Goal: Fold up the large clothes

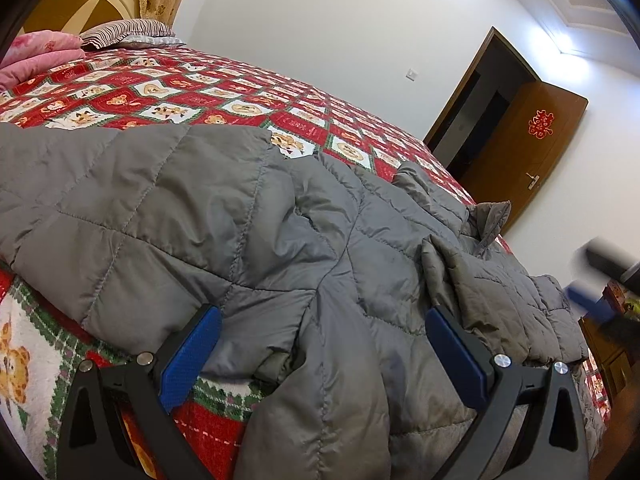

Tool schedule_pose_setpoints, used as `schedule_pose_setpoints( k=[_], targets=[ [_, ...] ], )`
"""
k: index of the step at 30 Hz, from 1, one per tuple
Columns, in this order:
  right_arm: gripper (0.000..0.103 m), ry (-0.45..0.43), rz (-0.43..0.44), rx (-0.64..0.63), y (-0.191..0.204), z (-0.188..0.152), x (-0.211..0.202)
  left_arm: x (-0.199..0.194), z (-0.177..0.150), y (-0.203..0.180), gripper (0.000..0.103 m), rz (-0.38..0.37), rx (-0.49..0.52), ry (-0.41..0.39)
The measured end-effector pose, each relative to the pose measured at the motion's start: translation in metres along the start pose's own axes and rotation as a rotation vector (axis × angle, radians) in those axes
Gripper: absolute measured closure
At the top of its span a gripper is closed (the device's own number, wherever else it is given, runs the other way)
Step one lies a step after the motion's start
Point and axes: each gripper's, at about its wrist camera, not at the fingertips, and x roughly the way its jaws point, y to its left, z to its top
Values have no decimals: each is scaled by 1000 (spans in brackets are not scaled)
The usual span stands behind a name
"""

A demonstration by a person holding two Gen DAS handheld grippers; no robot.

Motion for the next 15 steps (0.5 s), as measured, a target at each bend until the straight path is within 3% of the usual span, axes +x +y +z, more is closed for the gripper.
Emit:
schedule_pose_setpoints(
  k=[2,4,5,7,9,10,12,15],
  targets=[
    [19,-102,-92,-1,-17,14,-28,0,0,0,1,1,0,1],
    [23,-185,-278,13,-46,26,-49,0,0,0,1,3,2,3],
    [30,-198,-411,31,-67,31,-53,1,0,-1,1,8,3,5],
    [58,-170,-561,57,-99,35,-47,2,0,-3,1,26,13,13],
    [76,-87,-607,106,-135,35,-29,2,2,-8,1,57,28,27],
    [79,-42,-615,134,-151,34,-18,1,4,-11,1,76,33,38],
    [79,-8,-635,193,-174,30,-4,-6,13,-23,1,117,43,43],
    [79,36,-652,311,-207,11,6,-21,31,-52,1,108,91,-6]
  ],
)
